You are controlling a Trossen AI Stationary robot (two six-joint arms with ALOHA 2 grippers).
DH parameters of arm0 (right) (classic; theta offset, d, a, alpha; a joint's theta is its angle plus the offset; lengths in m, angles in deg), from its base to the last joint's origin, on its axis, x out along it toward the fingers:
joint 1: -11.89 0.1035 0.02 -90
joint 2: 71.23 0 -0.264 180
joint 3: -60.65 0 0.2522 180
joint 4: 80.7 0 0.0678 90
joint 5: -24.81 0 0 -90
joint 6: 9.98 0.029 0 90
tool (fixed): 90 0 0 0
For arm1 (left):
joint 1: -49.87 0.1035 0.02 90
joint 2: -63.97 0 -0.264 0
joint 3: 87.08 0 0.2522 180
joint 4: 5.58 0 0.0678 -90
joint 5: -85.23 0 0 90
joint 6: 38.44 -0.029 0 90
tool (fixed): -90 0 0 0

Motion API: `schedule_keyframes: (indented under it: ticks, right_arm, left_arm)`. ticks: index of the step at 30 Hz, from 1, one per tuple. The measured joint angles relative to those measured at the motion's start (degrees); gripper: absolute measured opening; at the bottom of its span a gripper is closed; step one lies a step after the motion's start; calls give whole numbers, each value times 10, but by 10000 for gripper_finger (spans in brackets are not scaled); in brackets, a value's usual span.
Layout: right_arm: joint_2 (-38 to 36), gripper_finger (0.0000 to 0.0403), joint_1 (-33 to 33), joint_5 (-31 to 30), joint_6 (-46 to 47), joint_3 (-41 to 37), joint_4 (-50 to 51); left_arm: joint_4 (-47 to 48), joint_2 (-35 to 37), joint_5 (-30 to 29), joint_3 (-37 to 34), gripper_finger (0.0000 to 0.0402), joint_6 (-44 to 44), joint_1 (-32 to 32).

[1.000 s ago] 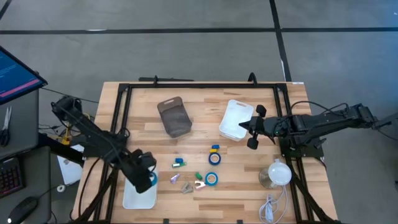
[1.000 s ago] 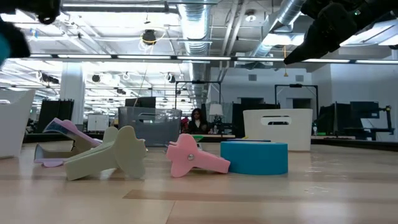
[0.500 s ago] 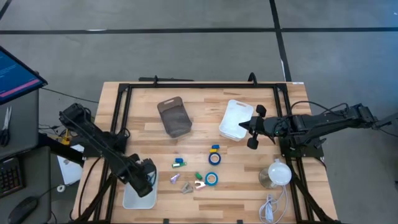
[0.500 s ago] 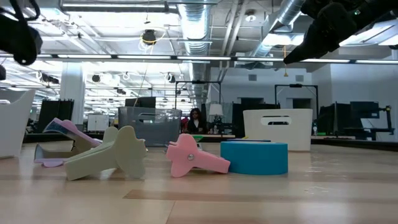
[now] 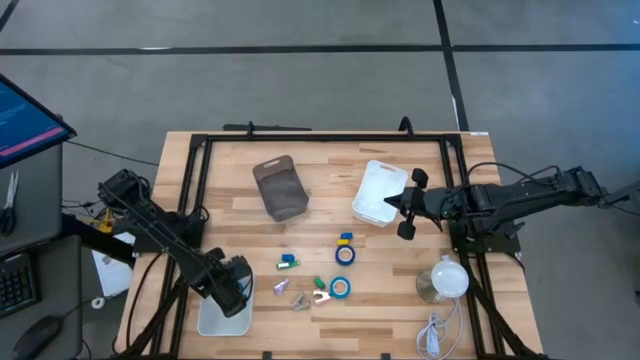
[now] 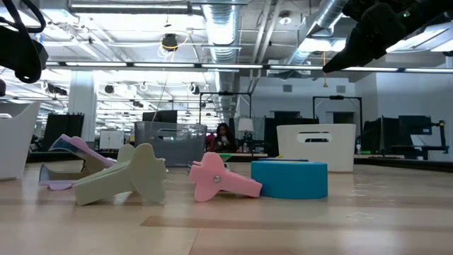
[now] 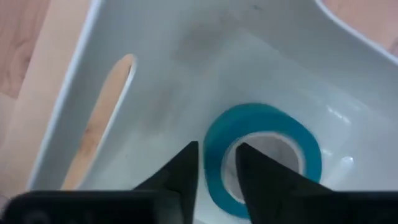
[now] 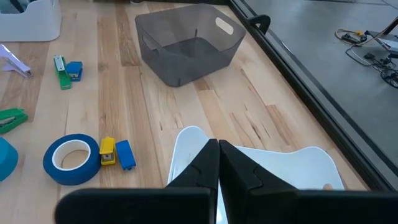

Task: Pick and place Stapler, Stapler remover, tape
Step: Put the light blue tape into the bottom white bin, then put the blue stapler into the black bin

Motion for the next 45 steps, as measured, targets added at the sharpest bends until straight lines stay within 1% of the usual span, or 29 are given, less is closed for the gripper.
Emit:
schedule_keyframes:
  ticks: [4, 7, 10, 13, 19, 21, 24, 26, 30, 34, 38, 40, 42, 45]
  right_arm:
    - [0, 0, 0, 2, 0, 0, 0]
    - [0, 0, 0, 2, 0, 0, 0]
    - [0, 0, 0, 2, -2, 0, 0]
    - [0, 0, 0, 2, -2, 0, 0]
    - [0, 0, 0, 2, -4, 0, -2]
    - [0, 0, 0, 2, -5, 0, -5]
    - [0, 0, 0, 2, -5, 0, -6]
    - [0, 0, 0, 2, -5, 0, -6]
    - [0, 0, 0, 2, -6, 0, -6]
    - [0, 0, 0, 2, -6, 0, -6]
    - [0, 0, 0, 4, -6, 0, -6]
    - [0, 0, 0, 4, -6, 0, -6]
    - [0, 0, 0, 4, -5, 0, -6]
    - [0, 0, 0, 4, -5, 0, -6]
  left_arm:
    - [2, 0, -2, 0, 143, 0, 0]
    - [4, 0, -6, 0, 148, -4, 3]
    - [8, 9, -6, 0, 138, -14, 4]
    - [16, 36, -7, 0, 122, -17, 4]
    - [26, 132, -12, 0, 92, -16, 9]
    - [28, 169, -29, 0, 82, -17, 18]
    - [28, 217, -76, 0, 61, -37, 35]
    - [28, 240, -114, 0, 43, -78, 48]
    - [24, 259, -178, 0, 8, -203, 83]
    - [-2, 254, -206, 0, 3, -327, 135]
    - [-92, 239, -206, 0, 2, -473, 194]
    - [-136, 232, -192, 0, 2, -542, 221]
    - [-170, 223, -156, 0, 2, -589, 249]
    - [-190, 203, -87, 0, 2, -628, 282]
